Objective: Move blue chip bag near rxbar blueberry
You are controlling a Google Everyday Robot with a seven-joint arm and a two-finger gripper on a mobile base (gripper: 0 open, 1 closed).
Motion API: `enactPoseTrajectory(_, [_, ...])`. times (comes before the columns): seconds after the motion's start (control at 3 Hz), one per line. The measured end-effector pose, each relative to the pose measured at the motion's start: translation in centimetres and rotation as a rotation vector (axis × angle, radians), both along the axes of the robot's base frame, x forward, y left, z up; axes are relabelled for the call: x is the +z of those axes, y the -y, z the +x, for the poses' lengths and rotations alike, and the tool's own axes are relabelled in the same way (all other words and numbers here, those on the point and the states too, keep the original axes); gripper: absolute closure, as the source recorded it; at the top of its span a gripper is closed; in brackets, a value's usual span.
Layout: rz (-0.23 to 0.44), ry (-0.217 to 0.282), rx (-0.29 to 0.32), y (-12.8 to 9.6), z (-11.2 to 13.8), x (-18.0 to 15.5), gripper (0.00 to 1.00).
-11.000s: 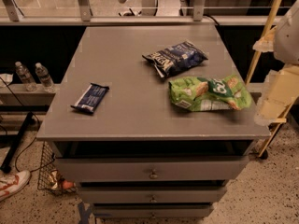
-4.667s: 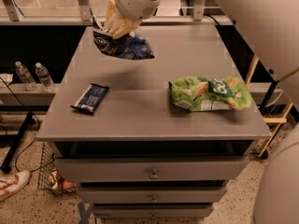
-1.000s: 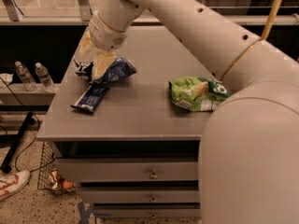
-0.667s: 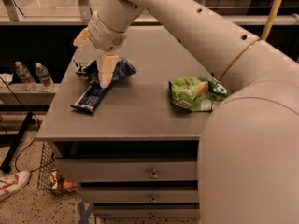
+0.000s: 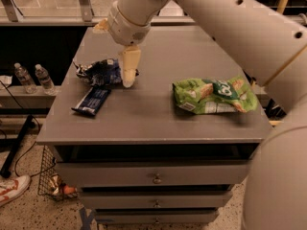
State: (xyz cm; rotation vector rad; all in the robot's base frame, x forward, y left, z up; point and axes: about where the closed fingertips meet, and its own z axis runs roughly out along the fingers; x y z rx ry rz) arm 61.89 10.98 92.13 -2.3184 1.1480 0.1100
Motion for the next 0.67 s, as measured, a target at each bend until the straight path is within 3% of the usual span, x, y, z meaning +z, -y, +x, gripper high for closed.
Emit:
enactPoseTrajectory(0.33, [-0.021, 0.053, -0.132, 5.5, -1.3, 2.4, 0.0])
enactPoseTrajectory(0.67, [0.002, 0.075, -0.278, 10.6, -2.7, 3.1, 0.0])
